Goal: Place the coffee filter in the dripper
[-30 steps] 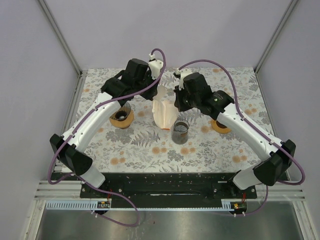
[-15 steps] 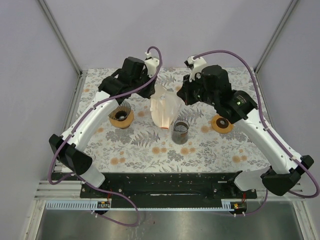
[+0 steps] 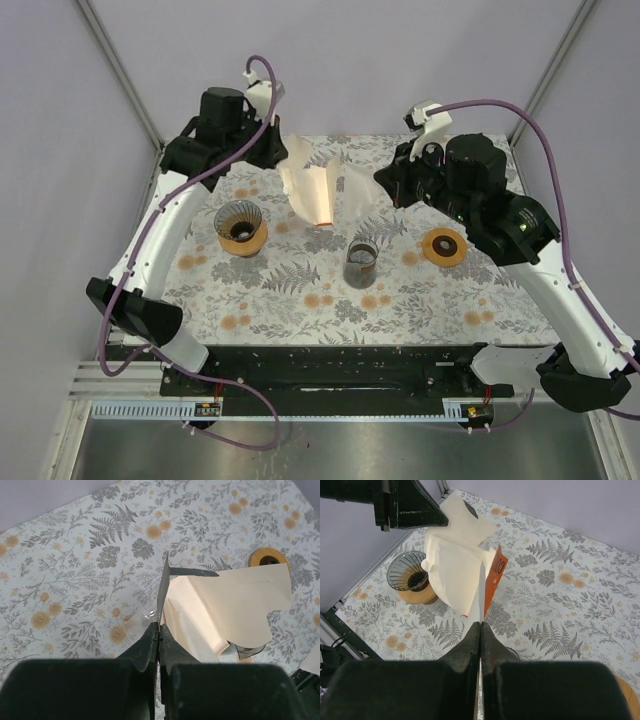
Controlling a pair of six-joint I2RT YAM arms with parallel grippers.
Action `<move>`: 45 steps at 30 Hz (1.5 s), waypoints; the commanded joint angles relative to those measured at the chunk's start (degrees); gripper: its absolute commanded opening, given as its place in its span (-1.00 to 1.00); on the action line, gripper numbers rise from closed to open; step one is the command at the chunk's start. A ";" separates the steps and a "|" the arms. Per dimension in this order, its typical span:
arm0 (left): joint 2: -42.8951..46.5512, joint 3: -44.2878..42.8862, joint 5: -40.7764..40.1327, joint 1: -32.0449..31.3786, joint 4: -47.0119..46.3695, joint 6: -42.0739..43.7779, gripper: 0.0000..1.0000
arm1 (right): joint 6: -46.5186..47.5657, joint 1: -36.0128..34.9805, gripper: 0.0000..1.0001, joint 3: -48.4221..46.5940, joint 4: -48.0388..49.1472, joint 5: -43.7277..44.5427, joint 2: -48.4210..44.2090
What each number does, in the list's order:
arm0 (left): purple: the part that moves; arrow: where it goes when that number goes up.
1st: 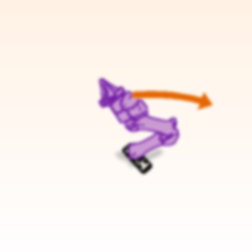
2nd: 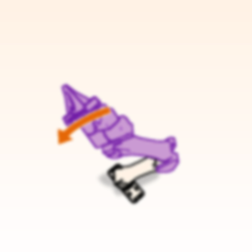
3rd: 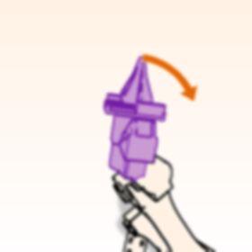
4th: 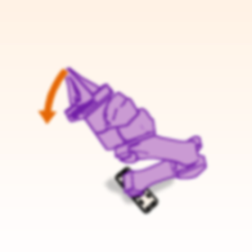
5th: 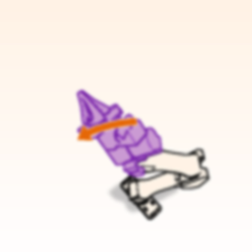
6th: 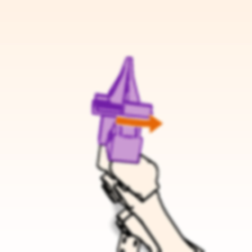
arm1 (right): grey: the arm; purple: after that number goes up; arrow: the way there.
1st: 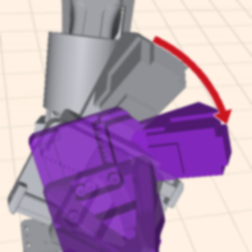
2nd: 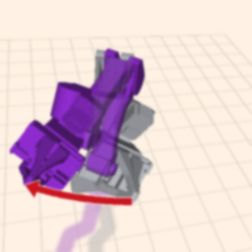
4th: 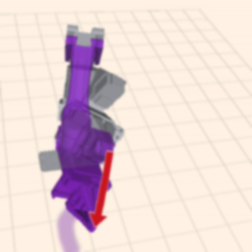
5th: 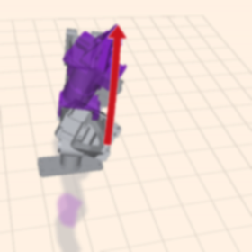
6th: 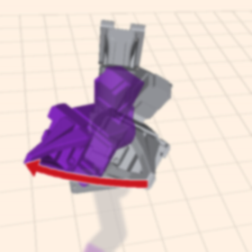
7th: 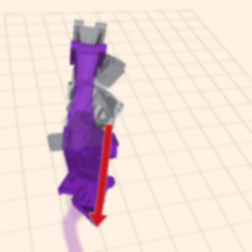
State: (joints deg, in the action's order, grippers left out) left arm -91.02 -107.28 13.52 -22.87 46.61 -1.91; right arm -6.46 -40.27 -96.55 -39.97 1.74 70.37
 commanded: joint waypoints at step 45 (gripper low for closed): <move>18.07 37.93 11.01 54.77 -33.68 -15.93 -1.00 | 5.05 -0.33 -1.00 1.72 0.41 -1.56 1.70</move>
State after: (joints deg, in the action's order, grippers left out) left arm -77.10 -73.45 24.84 31.29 18.96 -19.25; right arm -2.24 -40.29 -94.52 -40.21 1.80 71.72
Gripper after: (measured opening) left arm 0.021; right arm 0.017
